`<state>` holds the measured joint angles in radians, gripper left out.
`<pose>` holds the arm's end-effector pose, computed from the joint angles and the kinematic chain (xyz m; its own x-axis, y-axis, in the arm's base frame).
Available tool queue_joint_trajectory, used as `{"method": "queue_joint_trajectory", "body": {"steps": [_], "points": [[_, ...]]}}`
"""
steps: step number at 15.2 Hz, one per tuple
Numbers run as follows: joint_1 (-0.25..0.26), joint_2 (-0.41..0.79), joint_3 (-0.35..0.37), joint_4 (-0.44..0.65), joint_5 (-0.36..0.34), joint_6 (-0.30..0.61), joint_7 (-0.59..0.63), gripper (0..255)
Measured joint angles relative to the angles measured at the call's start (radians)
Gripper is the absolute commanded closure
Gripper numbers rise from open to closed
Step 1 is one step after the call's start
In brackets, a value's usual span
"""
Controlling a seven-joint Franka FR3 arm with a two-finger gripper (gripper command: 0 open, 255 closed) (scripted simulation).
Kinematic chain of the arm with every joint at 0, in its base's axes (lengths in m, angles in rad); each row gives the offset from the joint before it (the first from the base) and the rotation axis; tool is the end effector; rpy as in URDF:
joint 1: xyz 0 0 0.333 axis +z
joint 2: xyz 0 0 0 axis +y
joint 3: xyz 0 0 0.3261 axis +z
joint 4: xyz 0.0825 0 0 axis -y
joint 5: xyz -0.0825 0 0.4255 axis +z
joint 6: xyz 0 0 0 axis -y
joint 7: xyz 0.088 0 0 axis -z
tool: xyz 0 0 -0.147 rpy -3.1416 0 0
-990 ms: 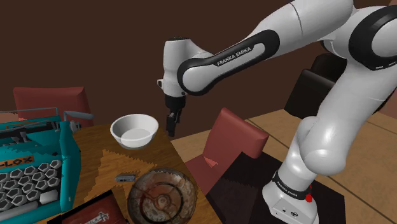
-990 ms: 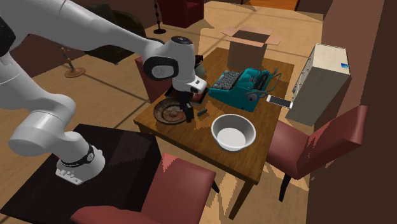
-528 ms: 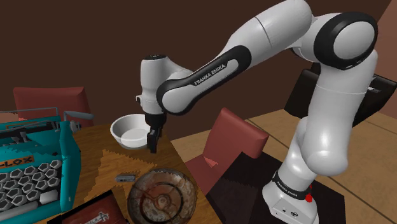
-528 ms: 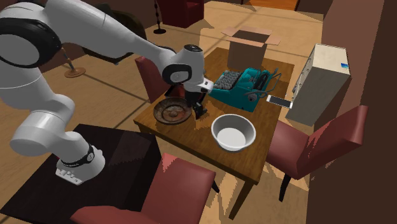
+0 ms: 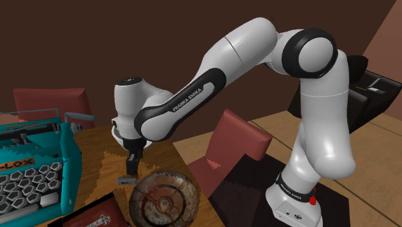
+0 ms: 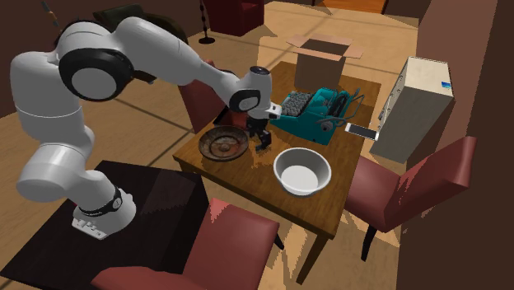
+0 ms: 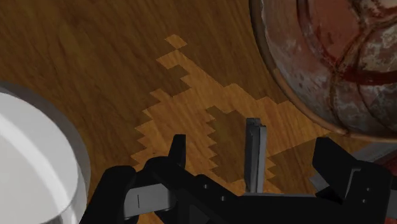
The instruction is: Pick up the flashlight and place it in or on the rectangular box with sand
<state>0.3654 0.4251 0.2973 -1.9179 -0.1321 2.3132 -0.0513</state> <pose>0.5243 0.3974 0.2200 0.7113 0.7029 -0.0053 0.7026 -0.7111 -0.0249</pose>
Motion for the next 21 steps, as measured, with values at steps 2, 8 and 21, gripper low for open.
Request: {"method": "queue_joint_trajectory", "body": {"steps": [2,8,21], "points": [[0.03,0.064,0.004,0.065,-0.019,-0.003,0.008,0],[0.049,0.143,-0.008,0.087,-0.045,0.052,0.015,0],[0.045,0.158,-0.024,0.093,-0.056,0.075,0.019,255]]}}
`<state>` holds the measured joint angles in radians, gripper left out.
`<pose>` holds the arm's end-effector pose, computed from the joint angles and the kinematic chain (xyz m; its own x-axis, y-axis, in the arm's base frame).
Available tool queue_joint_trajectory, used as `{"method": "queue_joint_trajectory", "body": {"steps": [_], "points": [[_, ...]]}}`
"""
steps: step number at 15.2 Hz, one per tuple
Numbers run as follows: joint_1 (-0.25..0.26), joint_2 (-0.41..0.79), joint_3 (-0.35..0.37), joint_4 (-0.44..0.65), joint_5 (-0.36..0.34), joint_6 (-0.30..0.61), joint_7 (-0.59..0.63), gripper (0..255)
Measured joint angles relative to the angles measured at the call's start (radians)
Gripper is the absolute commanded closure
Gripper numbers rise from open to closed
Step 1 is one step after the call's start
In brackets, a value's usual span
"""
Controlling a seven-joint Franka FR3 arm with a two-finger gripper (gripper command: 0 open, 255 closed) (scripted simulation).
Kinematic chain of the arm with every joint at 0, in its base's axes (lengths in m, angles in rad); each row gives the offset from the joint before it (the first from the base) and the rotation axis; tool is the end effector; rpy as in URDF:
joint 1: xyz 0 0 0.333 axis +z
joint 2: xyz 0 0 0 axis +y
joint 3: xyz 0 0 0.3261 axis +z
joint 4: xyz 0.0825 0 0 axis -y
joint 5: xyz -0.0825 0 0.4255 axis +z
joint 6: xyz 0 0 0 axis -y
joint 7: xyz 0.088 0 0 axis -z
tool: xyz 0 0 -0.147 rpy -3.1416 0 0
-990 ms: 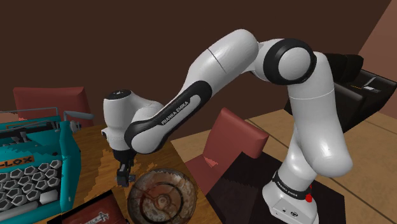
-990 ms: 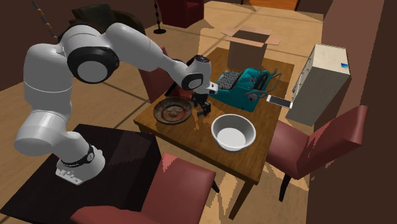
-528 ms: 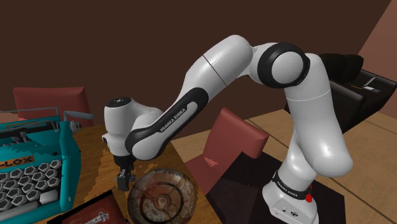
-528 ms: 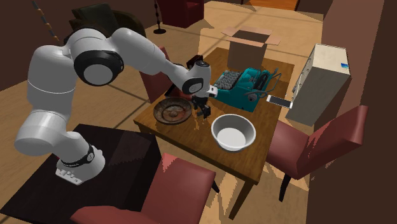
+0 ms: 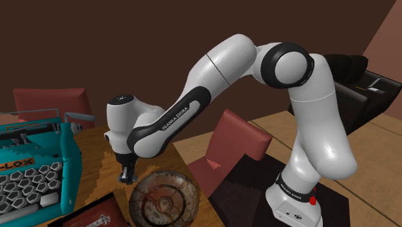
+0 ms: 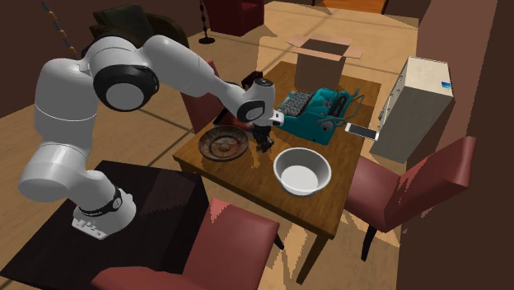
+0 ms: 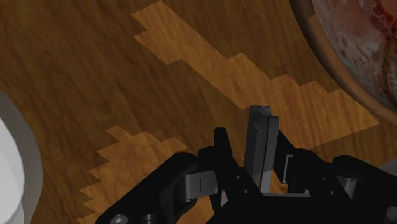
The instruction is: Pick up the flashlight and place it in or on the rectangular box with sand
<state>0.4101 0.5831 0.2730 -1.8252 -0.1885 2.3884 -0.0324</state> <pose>0.5369 0.4227 0.1632 0.6899 0.7239 0.0095 0.7239 -0.6897 -0.0191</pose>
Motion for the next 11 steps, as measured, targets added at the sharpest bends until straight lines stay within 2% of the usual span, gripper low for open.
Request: {"method": "queue_joint_trajectory", "body": {"steps": [11], "points": [[0.004,-0.021,0.017,-0.006,0.013,-0.026,-0.004,255]]}}
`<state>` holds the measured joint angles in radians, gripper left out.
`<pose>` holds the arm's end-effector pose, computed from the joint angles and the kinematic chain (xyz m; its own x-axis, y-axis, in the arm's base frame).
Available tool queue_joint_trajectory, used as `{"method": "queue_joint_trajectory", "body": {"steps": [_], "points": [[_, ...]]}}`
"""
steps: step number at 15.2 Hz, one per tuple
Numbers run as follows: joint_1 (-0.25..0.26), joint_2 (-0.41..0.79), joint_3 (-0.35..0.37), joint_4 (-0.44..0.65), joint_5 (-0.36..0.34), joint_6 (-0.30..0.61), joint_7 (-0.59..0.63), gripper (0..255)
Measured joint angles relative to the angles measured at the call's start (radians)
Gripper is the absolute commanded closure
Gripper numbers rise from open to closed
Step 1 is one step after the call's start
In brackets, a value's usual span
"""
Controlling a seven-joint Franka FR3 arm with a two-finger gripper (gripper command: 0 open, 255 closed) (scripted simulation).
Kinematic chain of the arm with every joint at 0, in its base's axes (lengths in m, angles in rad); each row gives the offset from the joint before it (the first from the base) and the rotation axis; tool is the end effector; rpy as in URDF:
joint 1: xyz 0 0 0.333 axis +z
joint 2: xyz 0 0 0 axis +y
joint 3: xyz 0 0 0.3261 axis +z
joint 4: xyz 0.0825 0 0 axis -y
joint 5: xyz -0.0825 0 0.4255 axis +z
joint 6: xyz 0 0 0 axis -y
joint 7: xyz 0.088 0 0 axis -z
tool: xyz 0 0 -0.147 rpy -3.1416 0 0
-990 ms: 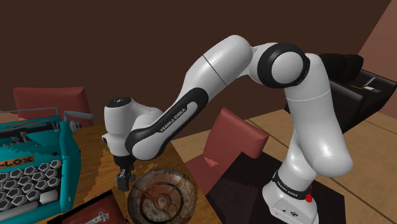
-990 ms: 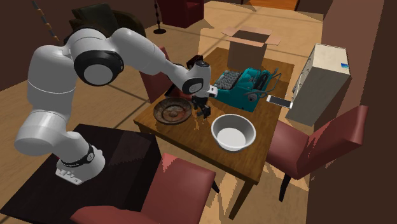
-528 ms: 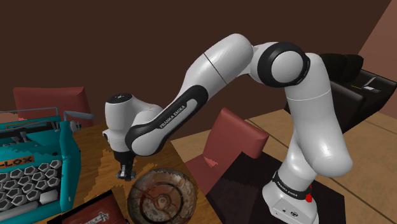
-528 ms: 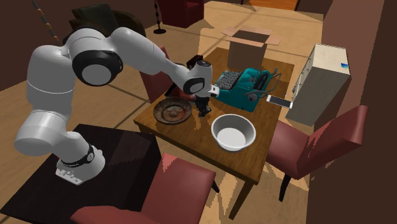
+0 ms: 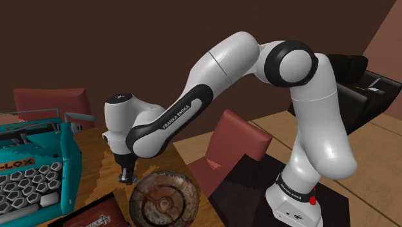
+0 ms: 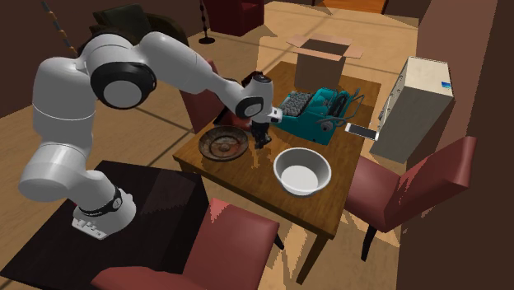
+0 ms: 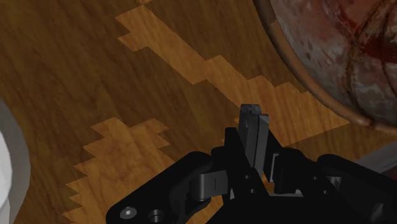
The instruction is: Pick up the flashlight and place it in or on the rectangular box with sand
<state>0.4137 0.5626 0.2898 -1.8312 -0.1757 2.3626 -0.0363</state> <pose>0.5266 0.4314 0.1734 0.6798 0.7334 0.0005 0.7331 -0.6794 -0.0302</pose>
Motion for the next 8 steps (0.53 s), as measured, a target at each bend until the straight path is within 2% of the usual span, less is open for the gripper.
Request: {"method": "queue_joint_trajectory", "body": {"steps": [8], "points": [[-0.011,-0.066,0.017,0.015,0.025,-0.081,-0.014,255]]}}
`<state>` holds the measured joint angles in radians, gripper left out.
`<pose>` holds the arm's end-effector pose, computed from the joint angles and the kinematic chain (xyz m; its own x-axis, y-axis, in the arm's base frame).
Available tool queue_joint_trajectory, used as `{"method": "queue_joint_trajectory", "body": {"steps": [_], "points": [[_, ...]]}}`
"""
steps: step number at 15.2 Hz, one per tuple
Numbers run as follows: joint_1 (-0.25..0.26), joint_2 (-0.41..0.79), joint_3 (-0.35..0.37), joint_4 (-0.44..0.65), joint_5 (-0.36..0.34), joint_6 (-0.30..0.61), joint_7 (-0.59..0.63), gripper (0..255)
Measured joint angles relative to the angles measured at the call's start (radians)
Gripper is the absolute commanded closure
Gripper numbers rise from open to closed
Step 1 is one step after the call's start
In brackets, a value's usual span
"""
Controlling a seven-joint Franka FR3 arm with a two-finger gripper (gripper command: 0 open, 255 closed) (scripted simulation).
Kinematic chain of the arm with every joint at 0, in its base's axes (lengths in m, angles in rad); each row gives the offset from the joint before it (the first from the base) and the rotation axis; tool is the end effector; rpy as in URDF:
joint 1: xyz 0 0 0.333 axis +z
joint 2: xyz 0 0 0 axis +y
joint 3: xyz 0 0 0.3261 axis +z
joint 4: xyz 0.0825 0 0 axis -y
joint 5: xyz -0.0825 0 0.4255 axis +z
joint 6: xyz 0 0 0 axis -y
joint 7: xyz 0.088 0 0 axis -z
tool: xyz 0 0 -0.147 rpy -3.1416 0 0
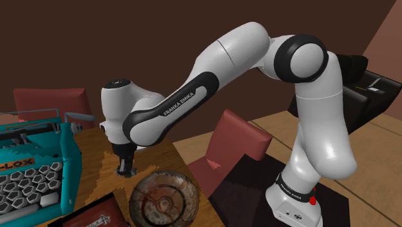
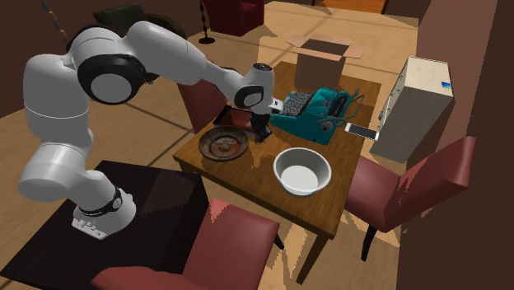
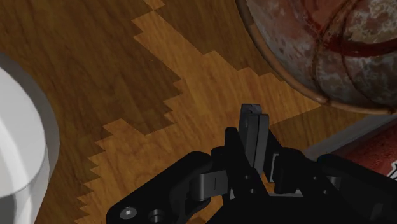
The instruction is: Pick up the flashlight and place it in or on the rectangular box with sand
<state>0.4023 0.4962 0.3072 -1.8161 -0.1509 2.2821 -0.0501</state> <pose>0.5287 0.4335 0.2184 0.6793 0.7339 -0.0001 0.7335 -0.6790 -0.0307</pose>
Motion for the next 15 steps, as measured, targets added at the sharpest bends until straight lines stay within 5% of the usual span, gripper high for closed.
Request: {"method": "queue_joint_trajectory", "body": {"steps": [11,15], "points": [[-0.013,-0.081,0.018,0.032,0.031,-0.11,-0.017,255],[0.037,-0.081,0.036,0.037,0.024,-0.116,0.051,255]]}}
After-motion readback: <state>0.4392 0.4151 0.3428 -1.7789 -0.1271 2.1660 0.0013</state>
